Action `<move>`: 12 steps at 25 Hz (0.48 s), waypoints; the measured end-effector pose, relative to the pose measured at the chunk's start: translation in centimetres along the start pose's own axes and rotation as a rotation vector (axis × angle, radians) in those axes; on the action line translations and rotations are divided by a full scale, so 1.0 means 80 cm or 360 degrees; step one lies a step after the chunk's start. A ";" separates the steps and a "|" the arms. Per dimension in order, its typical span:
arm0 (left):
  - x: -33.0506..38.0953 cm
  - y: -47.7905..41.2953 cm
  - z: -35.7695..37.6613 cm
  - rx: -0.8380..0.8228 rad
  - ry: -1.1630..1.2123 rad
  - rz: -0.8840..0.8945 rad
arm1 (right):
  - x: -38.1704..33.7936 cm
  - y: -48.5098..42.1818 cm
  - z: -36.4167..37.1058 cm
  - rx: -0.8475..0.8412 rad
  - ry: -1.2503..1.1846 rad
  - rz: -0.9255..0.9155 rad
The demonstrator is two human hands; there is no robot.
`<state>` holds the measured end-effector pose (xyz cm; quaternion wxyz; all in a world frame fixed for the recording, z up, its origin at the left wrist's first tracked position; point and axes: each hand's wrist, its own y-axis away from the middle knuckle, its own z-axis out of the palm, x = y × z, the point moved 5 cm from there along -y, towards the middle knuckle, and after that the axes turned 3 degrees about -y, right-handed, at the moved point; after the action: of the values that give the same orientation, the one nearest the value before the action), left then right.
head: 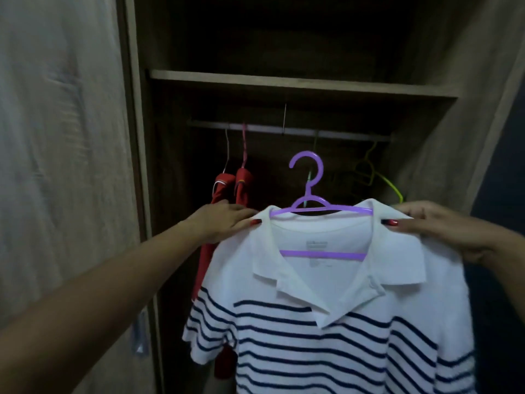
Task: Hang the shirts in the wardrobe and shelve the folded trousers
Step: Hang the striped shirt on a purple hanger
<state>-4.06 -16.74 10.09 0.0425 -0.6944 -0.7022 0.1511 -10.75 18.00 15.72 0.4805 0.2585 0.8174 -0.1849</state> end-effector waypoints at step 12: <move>-0.065 0.019 0.011 -0.0023 0.0002 -0.0079 | -0.068 -0.069 0.022 0.0506 -0.0325 0.0260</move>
<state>-2.67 -22.03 9.58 0.0417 -0.6771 -0.7203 0.1446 -10.67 11.29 19.99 0.5273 0.3764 0.7013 -0.2973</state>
